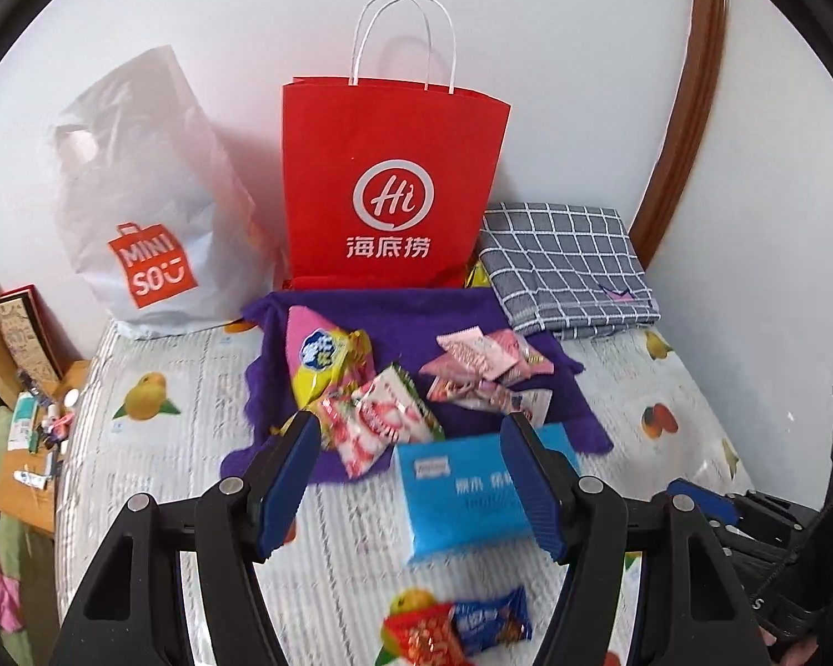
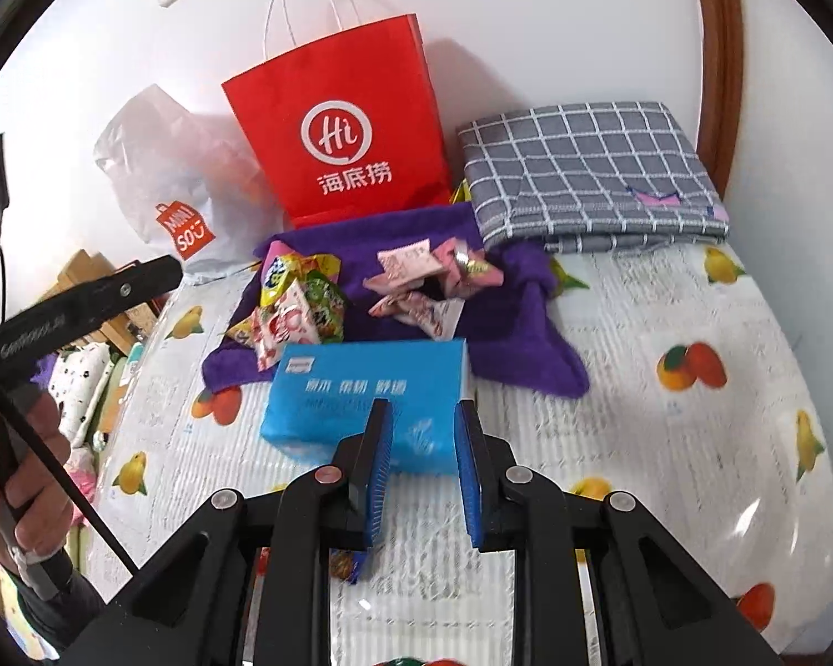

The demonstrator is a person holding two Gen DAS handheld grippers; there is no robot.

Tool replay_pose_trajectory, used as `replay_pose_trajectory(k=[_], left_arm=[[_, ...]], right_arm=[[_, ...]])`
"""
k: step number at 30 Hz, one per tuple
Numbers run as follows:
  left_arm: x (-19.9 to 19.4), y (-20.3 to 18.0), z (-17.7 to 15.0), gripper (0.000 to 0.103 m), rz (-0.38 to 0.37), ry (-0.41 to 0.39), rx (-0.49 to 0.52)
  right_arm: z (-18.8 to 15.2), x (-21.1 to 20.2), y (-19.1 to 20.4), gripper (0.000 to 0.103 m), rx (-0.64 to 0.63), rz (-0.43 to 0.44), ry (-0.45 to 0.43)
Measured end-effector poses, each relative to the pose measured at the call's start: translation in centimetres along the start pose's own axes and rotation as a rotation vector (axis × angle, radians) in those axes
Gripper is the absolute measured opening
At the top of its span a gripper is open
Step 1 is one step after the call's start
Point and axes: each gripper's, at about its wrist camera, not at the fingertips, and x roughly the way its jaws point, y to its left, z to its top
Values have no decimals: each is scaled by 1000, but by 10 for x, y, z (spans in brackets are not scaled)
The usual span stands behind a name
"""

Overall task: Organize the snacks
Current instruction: 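Withdraw both open tools from the towel back toward the remaining snacks, then grasp the blue cookie bag with right tool while left tool grasps the red gold-print packet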

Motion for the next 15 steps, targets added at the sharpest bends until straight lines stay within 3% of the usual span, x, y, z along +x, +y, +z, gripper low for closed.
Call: replay_pose_trajectory(k=[7,15], left_arm=[[-18,11,-31,65,12,0,-23],[-12,36,-78,65,84,45,-36]], right_arm=[[-33,9,20,25,-50,24,64],[-77,37,33,25,-79,39,167]])
